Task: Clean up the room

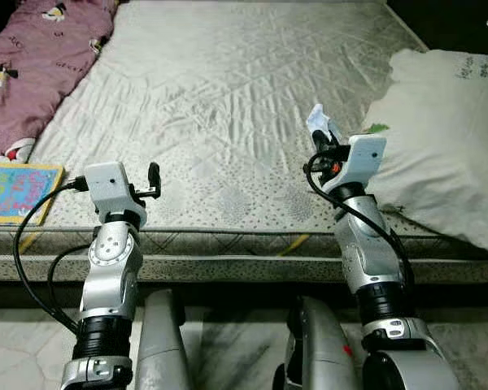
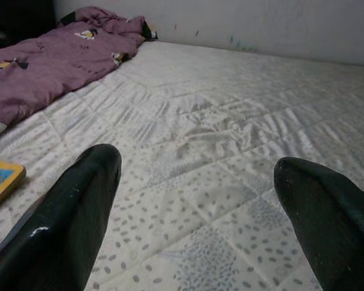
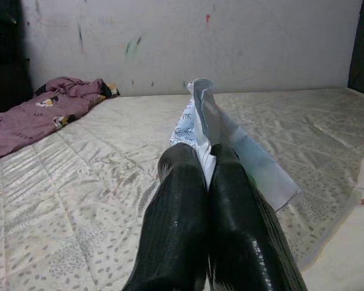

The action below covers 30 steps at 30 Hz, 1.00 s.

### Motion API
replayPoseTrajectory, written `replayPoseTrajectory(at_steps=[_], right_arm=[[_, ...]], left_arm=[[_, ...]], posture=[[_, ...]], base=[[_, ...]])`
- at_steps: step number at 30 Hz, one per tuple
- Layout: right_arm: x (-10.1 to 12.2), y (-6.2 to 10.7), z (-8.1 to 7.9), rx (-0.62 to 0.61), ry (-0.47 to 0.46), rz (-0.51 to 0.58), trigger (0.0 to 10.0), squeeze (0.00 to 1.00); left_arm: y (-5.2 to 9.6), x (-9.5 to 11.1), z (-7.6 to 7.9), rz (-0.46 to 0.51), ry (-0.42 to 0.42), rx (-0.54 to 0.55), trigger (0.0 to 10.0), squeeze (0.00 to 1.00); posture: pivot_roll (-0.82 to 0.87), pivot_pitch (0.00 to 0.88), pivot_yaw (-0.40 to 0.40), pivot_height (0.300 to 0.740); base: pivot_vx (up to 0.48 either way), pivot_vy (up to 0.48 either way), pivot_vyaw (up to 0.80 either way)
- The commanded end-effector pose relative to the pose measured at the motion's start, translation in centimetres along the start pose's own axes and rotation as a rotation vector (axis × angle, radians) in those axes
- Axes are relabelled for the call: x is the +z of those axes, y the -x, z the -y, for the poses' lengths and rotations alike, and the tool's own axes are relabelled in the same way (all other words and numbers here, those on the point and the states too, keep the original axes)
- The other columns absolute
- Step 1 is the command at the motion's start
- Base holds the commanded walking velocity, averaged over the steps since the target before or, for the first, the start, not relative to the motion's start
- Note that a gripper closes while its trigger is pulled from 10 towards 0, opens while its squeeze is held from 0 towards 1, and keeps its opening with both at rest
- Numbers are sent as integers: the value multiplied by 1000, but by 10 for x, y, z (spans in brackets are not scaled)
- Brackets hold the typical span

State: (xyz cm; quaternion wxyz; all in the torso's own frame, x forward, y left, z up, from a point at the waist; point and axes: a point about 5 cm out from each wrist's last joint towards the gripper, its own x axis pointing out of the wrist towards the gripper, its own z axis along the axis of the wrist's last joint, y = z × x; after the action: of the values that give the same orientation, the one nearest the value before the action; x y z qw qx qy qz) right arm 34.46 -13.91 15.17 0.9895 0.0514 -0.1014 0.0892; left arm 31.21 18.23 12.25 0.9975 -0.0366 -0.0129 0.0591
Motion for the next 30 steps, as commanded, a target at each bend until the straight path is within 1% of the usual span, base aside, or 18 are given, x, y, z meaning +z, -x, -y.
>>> replayPoseTrajectory(at_steps=[1, 4, 5, 7, 9, 13, 17, 21, 26, 30], right_arm=[[5, -1, -1, 4, 2, 17, 10000, 0], [6, 0, 0, 0, 6, 17, 10000, 0], [6, 0, 0, 0, 6, 17, 10000, 0], [8, 1, 0, -3, 12, 19, 10000, 0], [8, 3, 1, -2, 16, 20, 10000, 0], [6, 10, 4, -7, 27, 11, 10000, 0], [3, 13, -1, 1, 23, -3, 10000, 0], [2, 15, -4, 6, 20, -9, 10000, 0], [0, 18, 0, -13, 24, -25, 10000, 0], [-1, 21, 3, -26, 30, -33, 10000, 0]], left_arm=[[-3, 5, 6, 20, -1, -16, 10000, 0], [-2, 5, 8, 17, 3, -25, 10000, 0], [-2, 5, 8, 17, 3, -25, 10000, 0], [-1, 1, 9, 4, 3, -32, 10000, 0], [-1, -1, 10, -2, 3, -35, 10000, 0], [1, -2, 16, -5, 9, -52, 10000, 0], [3, -3, 16, -5, 7, -48, 10000, 0], [7, -7, 18, -23, 17, -50, 10000, 0], [7, -9, 26, -33, 34, -85, 10000, 0], [8, -10, 31, -37, 30, -107, 10000, 0]], posture=[[70, 0, -27, 634], [61, 0, -26, 653], [61, 0, -26, 653], [45, 0, -25, 673], [40, 0, -23, 682], [40, 0, -27, 711], [38, 0, -30, 740], [31, 0, -28, 740], [17, 0, -21, 740], [12, 0, -17, 740]], base=[[0, 0, 0], [0, 0, 0], [0, 0, 0], [0, 0, 0], [0, 0, 0], [0, 0, 0], [0, 0, 0], [0, 0, 0], [0, 0, 0], [0, 0, 0]])
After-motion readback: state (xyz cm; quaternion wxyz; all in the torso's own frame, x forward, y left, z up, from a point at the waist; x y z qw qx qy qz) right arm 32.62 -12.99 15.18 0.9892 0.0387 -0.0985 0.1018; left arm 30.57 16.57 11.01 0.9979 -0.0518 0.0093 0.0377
